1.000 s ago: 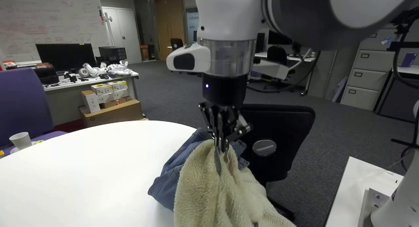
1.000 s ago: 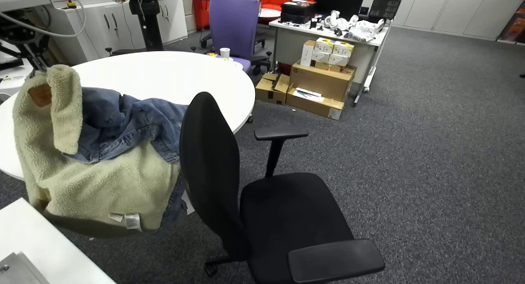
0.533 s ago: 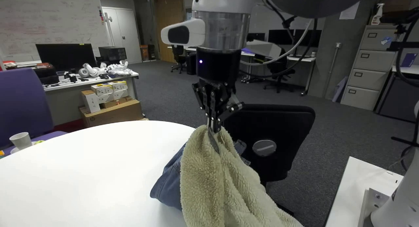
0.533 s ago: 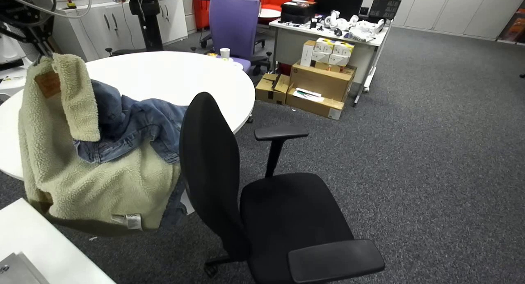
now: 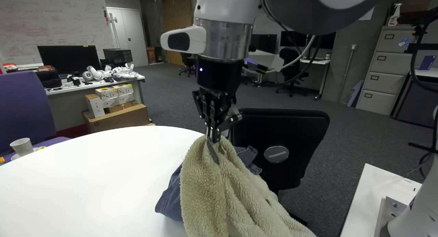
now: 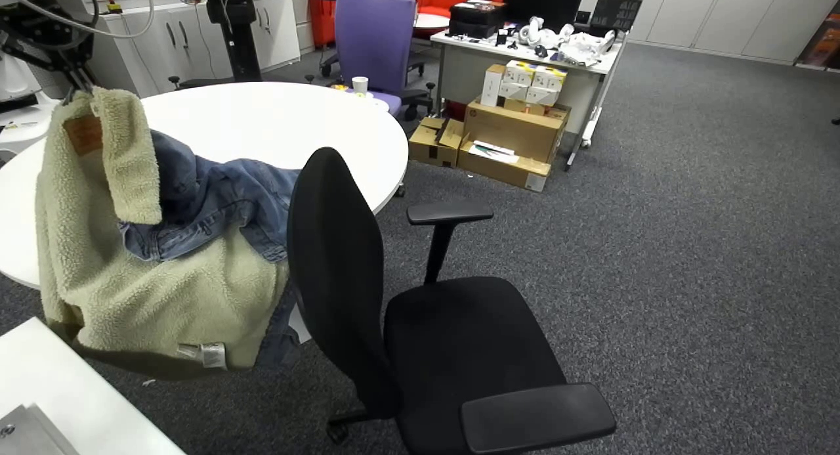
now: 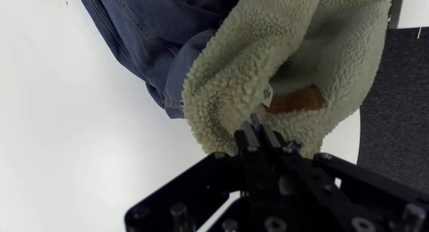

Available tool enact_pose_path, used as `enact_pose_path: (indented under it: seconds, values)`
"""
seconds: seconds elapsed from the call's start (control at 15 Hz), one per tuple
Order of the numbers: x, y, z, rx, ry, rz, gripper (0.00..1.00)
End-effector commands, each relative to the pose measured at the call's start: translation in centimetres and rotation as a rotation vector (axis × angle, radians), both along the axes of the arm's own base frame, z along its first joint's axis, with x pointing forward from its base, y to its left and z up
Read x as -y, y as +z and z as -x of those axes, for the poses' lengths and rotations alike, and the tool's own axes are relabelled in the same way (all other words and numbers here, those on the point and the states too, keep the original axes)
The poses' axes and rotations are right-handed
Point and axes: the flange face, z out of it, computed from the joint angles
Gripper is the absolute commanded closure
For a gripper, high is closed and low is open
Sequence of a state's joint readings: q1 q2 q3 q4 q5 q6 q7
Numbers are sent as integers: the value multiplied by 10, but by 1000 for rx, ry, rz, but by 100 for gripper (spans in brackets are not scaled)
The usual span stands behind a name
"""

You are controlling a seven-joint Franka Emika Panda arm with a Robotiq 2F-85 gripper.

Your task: Put the blue jacket on the backrest of the black chair

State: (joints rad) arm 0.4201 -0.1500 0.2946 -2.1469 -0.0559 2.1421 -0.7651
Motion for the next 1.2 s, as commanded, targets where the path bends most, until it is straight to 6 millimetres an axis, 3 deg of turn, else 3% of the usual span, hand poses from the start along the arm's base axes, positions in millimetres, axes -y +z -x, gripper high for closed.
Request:
enact_pose_path:
  seconds: [0.0,0.4,0.47,1.07,1.13]
  values:
    - [5,16,-6,33,29,-32,98]
    - [4,14,-7,32,34,-33,98]
    - [0,0,-1,-2,9,2,93]
    - [0,0,-1,-2,10,2,93]
    - [3,-6,6,-9,22,6,98]
